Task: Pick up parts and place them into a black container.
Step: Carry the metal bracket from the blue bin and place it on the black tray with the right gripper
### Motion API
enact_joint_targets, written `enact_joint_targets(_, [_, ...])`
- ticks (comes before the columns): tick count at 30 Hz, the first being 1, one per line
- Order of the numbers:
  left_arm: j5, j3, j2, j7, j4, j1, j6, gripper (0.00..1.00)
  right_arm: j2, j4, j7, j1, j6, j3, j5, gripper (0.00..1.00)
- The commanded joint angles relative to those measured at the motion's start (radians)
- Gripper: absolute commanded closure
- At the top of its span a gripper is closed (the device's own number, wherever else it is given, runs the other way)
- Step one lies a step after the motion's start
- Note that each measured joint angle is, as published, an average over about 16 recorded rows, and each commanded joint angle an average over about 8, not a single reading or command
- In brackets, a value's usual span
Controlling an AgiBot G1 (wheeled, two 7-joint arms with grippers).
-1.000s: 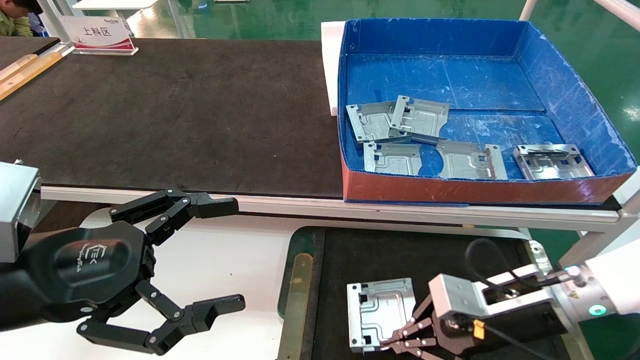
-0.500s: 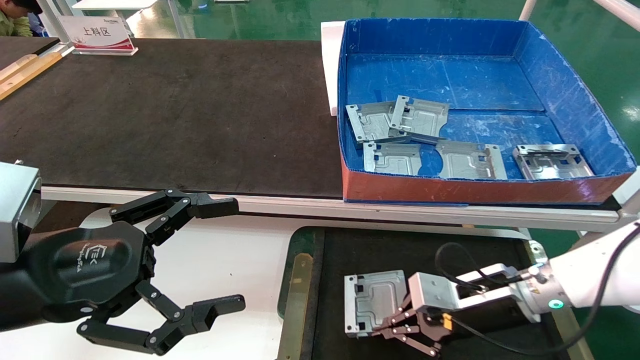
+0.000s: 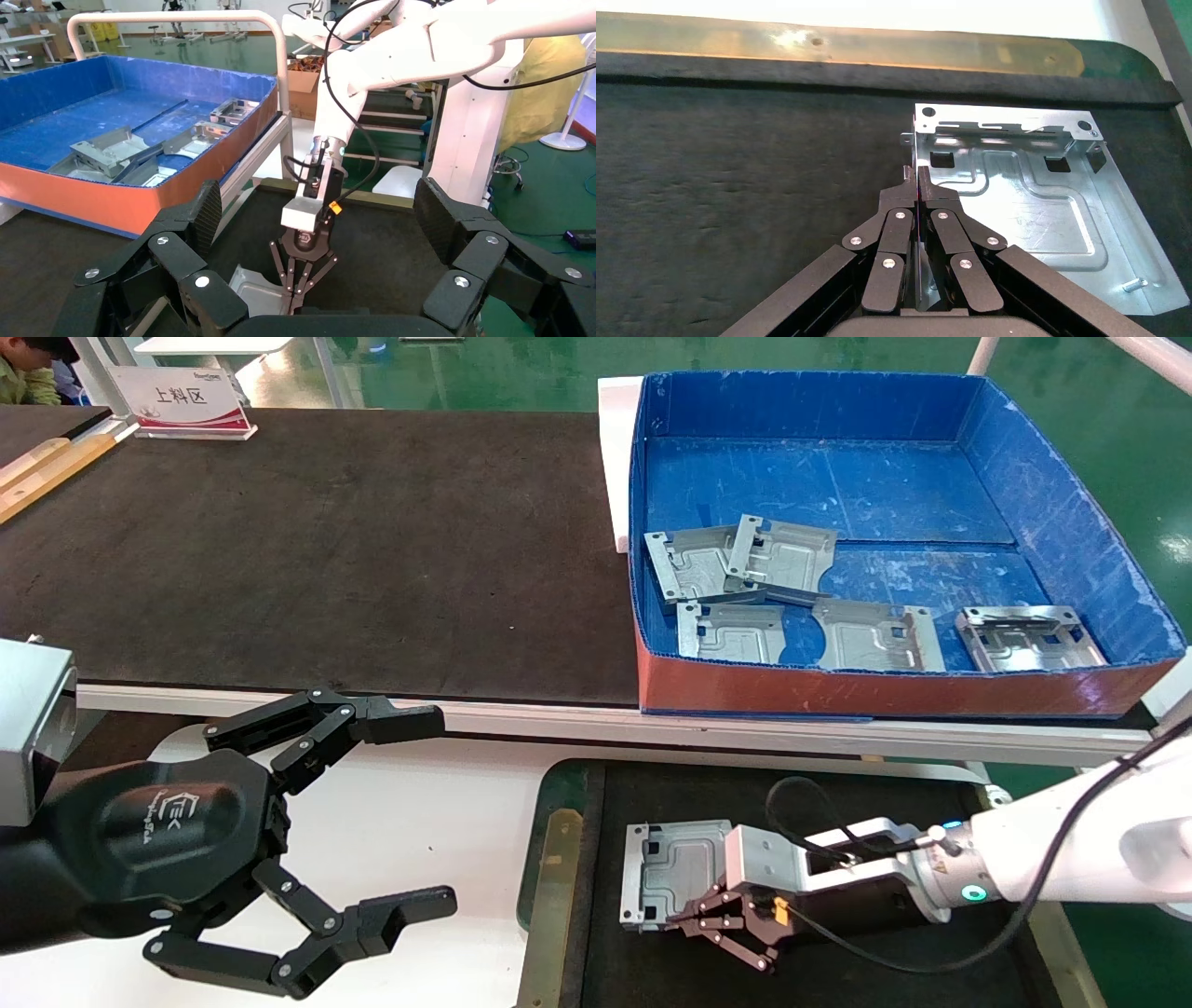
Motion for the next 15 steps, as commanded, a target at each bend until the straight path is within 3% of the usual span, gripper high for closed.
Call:
enact_joint_targets(1, [0.0, 0.0, 0.0, 0.0, 0.0, 0.0, 0.0, 0.0, -0.01, -0.014, -0.005, -0.002, 0.014, 0.001, 0.0, 1.0])
enact_joint_targets(15, [0.0, 0.0, 0.0, 0.0, 0.0, 0.0, 0.0, 0.0, -0.065, -0.055, -0.02, 0.004, 0.128, 0.001, 0.0, 1.0])
